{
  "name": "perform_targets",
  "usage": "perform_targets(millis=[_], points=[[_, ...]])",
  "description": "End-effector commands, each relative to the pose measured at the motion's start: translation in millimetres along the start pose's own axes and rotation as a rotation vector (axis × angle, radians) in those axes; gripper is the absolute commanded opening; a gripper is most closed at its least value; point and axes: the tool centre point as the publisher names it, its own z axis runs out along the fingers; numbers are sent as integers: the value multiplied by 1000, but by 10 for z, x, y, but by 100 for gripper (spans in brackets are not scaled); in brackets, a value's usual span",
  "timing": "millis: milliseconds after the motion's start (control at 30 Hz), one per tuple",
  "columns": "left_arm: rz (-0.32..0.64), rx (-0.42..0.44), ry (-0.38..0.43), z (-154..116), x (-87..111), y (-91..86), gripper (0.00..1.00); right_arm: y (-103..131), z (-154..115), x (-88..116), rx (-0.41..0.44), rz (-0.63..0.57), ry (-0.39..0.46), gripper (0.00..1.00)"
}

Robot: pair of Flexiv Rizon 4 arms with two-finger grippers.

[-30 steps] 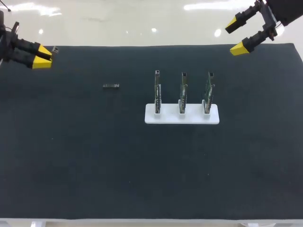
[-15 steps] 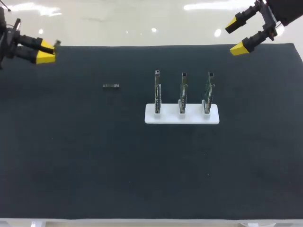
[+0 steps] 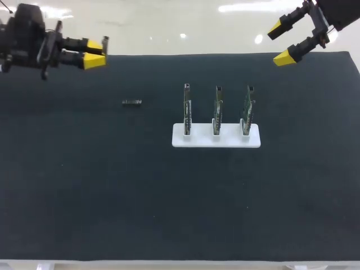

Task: Pick up the optical module with the left hand, and insert it into the network port with the right hand.

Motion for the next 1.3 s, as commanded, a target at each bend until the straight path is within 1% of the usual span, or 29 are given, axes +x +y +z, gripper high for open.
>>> perform_targets(millis=[33,267,467,533,633,1300], points=[[-8,15,-11,270,46,149,0,2,3,1,0,-1,-1,100],[-21,15,-25,628,37,240,0,2,3,1,0,-1,-1,100],[-36,14,-49,804,18,333,0,2,3,1,0,-1,-1,100],[-30,-2,-48,852,20,357,0,2,3,1,0,-1,-1,100],[-28,-2,-47,928,12,395,0,2,3,1,0,-1,-1,100],[-28,-2,-47,928,12,395,0,2,3,1,0,-1,-1,100]])
